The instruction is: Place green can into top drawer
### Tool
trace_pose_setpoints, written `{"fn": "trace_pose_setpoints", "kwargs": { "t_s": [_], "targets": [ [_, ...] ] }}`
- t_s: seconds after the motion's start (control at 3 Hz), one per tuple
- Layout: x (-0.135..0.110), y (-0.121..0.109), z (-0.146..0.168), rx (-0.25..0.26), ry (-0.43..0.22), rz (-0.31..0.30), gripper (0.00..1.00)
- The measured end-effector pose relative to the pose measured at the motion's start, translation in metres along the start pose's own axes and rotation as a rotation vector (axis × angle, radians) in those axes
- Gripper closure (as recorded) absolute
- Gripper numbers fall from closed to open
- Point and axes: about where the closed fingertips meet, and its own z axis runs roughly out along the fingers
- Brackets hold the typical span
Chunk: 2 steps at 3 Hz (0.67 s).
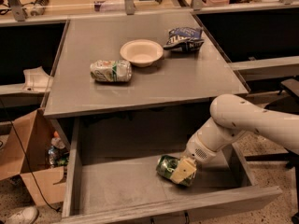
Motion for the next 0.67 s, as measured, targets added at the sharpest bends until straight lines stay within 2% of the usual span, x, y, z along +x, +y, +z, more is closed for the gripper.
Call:
{"fn": "trace_pose_setpoints", "kwargs": {
  "t_s": [0.33,0.67],
  "targets": [
    [0.0,0.0,0.0,0.0,0.0,0.0,0.0],
    [0.0,0.0,0.0,0.0,0.0,0.0,0.0]
  ]
}}
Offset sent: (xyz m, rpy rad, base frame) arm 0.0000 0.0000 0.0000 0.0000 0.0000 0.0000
